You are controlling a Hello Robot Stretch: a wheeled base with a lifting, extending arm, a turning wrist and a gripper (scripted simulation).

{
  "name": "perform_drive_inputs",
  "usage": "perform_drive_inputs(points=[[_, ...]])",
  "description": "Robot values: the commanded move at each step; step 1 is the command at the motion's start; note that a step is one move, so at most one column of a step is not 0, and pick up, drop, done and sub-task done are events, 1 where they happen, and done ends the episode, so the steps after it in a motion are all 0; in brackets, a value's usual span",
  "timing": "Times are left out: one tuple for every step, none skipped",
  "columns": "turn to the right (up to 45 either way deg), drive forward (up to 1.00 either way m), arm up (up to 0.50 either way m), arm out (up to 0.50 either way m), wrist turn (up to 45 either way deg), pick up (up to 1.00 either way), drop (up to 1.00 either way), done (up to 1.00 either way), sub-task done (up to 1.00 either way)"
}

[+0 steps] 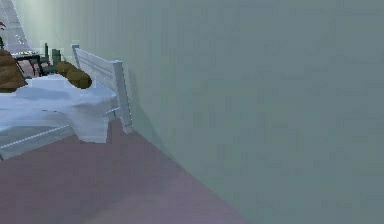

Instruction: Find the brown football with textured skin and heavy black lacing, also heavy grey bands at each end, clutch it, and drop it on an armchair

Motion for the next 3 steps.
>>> perform_drive_inputs(points=[[0.0, 0.00, 0.00, 0.00, 45.0, 0.00, 0.00, 0.00, 0.00], [0.0, 0.00, 0.00, 0.00, 45.0, 0.00, 0.00, 0.00, 0.00], [0.0, 0.00, 0.00, 0.00, 45.0, 0.00, 0.00, 0.00, 0.00]])
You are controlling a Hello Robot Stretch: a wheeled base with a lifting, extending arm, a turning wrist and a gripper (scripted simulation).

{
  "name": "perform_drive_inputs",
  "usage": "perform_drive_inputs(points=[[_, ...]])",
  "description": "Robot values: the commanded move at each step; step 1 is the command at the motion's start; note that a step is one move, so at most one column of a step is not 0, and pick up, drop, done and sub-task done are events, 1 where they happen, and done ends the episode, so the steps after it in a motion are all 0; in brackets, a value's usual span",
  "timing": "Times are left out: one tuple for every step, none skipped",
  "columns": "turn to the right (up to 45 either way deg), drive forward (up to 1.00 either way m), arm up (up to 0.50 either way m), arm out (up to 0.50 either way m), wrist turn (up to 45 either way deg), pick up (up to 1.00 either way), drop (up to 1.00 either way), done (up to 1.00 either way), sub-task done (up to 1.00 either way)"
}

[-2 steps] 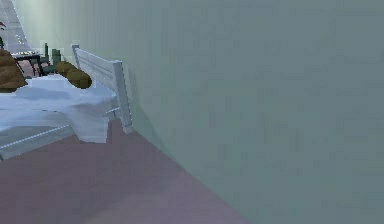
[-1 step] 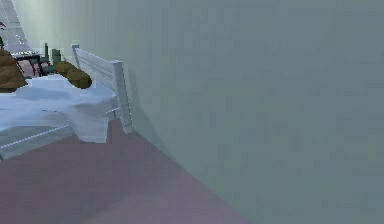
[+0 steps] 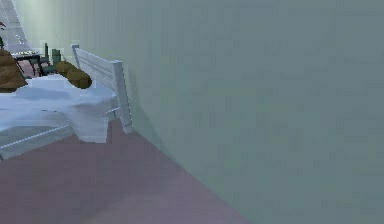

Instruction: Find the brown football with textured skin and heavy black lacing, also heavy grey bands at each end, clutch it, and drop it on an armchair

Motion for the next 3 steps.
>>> perform_drive_inputs(points=[[0.0, 0.00, 0.00, 0.00, 9.0, 0.00, 0.00, 0.00, 0.00], [0.0, 0.00, -0.30, 0.00, 0.0, 0.00, 0.00, 0.00, 0.00], [0.0, 0.00, 0.00, 0.00, 0.0, 1.00, 0.00, 0.00, 0.00]])
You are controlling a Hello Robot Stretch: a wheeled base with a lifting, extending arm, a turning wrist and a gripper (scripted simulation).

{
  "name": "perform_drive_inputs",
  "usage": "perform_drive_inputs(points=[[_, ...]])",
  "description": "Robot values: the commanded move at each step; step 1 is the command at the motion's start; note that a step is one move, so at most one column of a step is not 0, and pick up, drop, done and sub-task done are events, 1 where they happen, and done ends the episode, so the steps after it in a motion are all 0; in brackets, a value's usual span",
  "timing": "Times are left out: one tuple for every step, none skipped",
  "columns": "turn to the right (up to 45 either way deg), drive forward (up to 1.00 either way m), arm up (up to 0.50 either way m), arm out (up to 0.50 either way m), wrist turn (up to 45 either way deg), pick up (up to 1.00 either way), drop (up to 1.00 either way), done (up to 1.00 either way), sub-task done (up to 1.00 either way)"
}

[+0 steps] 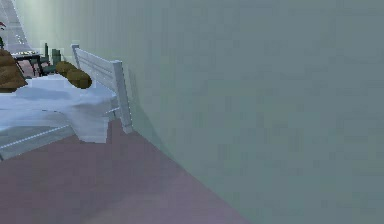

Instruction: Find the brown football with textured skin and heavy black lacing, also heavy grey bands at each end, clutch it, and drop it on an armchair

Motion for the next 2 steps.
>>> perform_drive_inputs(points=[[0.0, 0.00, 0.10, 0.00, 0.0, 0.00, 0.00, 0.00, 0.00], [0.0, 0.00, 0.20, 0.00, 0.0, 0.00, 0.00, 0.00, 0.00]])
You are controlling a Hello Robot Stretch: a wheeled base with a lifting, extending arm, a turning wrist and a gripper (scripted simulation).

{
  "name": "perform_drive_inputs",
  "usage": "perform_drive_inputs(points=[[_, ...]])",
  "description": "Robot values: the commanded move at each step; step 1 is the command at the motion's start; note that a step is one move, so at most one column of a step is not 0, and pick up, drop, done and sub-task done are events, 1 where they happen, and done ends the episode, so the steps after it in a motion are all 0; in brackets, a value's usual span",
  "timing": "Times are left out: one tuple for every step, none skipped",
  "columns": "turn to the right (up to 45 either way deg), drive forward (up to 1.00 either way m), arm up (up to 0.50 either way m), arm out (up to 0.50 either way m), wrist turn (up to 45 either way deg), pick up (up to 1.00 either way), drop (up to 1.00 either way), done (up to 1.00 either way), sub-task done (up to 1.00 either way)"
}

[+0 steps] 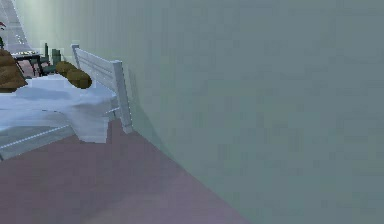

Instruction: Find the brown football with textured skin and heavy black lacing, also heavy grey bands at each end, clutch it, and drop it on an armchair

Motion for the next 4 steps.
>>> perform_drive_inputs(points=[[0.0, 0.00, 0.00, 0.00, -45.0, 0.00, 0.00, 0.00, 0.00], [0.0, 0.00, 0.00, 0.00, -45.0, 0.00, 0.00, 0.00, 0.00], [0.0, 0.00, 0.00, 0.00, -3.0, 0.00, 0.00, 0.00, 0.00], [0.0, 0.00, 0.00, -0.42, 0.0, 0.00, 0.00, 0.00, 0.00]])
